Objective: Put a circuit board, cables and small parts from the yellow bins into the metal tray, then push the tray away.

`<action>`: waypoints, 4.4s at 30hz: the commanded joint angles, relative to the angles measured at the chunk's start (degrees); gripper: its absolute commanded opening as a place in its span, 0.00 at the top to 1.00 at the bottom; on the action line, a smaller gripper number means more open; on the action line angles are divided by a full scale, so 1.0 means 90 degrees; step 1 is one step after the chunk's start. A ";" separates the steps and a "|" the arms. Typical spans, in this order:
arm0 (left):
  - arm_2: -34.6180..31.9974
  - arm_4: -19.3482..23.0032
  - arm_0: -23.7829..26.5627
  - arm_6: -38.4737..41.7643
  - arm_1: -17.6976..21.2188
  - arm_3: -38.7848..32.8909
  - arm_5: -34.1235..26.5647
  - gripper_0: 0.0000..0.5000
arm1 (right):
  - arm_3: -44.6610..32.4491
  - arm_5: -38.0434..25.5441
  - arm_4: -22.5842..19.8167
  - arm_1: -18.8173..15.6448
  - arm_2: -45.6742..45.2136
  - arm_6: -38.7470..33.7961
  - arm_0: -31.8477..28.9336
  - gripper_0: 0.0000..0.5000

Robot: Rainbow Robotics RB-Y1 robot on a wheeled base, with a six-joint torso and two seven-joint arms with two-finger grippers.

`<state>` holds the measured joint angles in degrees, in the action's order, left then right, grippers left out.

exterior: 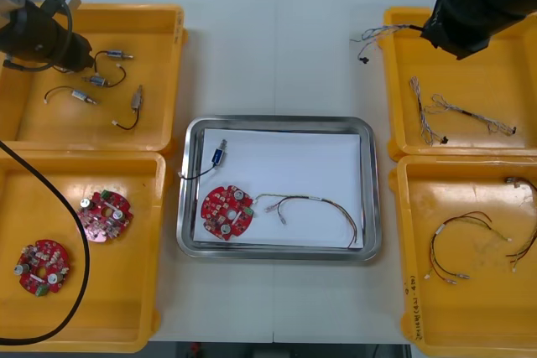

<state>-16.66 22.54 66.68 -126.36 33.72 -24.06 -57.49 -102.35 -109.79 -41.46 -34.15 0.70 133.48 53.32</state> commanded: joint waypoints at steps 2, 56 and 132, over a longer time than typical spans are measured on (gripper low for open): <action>-0.0063 0.0025 0.0169 -0.0745 0.0335 -0.0071 0.0167 0.00 | -0.0435 -0.0023 -0.0061 0.0288 0.0596 -0.0241 0.0003 1.00; 0.0435 0.0640 -0.0417 -0.1087 0.0384 0.0183 0.0850 0.67 | 0.0737 0.2326 0.1101 0.0903 0.3643 -0.0495 -0.1247 1.00; 0.3159 0.1460 -0.1002 0.6188 -0.0114 -0.7590 -0.5835 1.00 | -0.2036 -0.0023 0.1247 0.0591 -0.0185 -0.1208 -0.1599 0.00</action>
<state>9.64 34.83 57.82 -78.20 35.21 -88.16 -109.21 -117.92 -109.84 -30.15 -26.25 1.53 127.40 41.16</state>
